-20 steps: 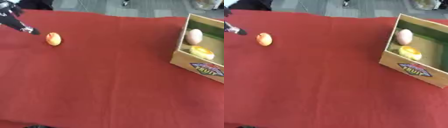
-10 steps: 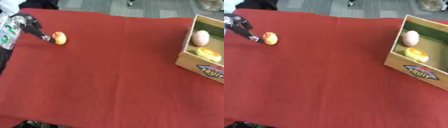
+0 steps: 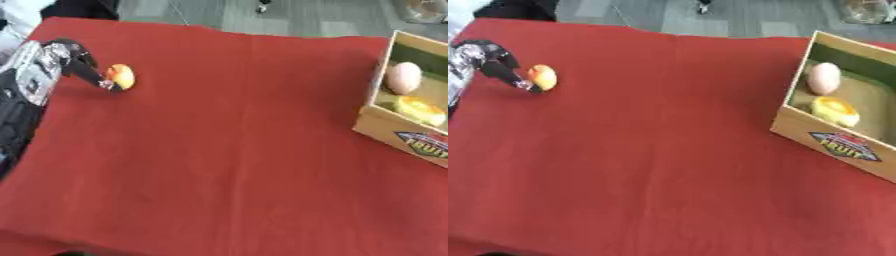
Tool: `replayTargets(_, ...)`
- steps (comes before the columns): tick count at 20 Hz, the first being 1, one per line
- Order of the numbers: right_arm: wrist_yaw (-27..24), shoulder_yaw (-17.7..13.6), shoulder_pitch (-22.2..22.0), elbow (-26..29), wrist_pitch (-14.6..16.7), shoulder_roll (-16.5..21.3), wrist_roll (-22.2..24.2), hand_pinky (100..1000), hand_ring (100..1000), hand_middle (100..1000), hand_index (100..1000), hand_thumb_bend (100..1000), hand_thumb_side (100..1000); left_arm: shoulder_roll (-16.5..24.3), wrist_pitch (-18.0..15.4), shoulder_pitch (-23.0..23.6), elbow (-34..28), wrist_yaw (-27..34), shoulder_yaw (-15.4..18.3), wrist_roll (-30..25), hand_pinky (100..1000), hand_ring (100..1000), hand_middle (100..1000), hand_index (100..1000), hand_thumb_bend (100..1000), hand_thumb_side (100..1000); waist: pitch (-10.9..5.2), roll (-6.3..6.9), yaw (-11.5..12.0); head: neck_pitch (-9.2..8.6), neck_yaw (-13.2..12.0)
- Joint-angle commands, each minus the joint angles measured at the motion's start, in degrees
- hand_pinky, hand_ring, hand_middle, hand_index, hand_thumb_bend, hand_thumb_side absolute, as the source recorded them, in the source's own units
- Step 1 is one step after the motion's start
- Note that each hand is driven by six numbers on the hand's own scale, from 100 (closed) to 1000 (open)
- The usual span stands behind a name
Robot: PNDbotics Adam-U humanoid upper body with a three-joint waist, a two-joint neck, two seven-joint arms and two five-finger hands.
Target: Pick up the objects with one hand, pass them to the other hand, and then place them into the box on the other side of the table.
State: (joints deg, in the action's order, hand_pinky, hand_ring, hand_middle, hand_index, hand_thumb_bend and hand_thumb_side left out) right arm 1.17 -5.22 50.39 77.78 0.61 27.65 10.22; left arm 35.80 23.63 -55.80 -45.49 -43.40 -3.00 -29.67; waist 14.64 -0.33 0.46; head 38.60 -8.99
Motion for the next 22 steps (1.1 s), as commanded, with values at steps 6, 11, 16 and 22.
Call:
replayTargets(6,0.8,-0.3,1.0,0.3,0.2,0.6,0.3,1000,1000,760,871,100,319,0.9,0.8,-2.0,0.0,1.7,1.2,3.9,820,755,726,775,753,292,0.13,0.11,-0.1,-1.17,0.3)
replayTargets(11,1.0,-0.3,1.3,0.3,0.3,0.4,0.4,1000,1000,760,871,100,321,0.1,1.3,-2.5,1.0,1.5,1.2,5.7,817,754,721,746,702,288,0.47,-0.06,-0.4,-1.62,-0.3)
replayTargets(16,1.1,-0.4,1.2,0.3,0.2,0.3,0.3,1000,1000,760,871,100,329,-0.3,1.0,-2.2,1.6,2.1,1.2,5.0,814,752,711,704,634,259,0.61,-0.11,-0.4,-1.94,-0.6)
replayTargets(22,1.1,-0.4,1.2,0.2,0.2,0.2,0.3,1000,1000,760,871,100,332,-0.6,1.2,-2.0,2.0,1.5,0.8,2.9,814,757,713,663,536,251,0.62,-0.15,-0.5,-1.7,-0.5)
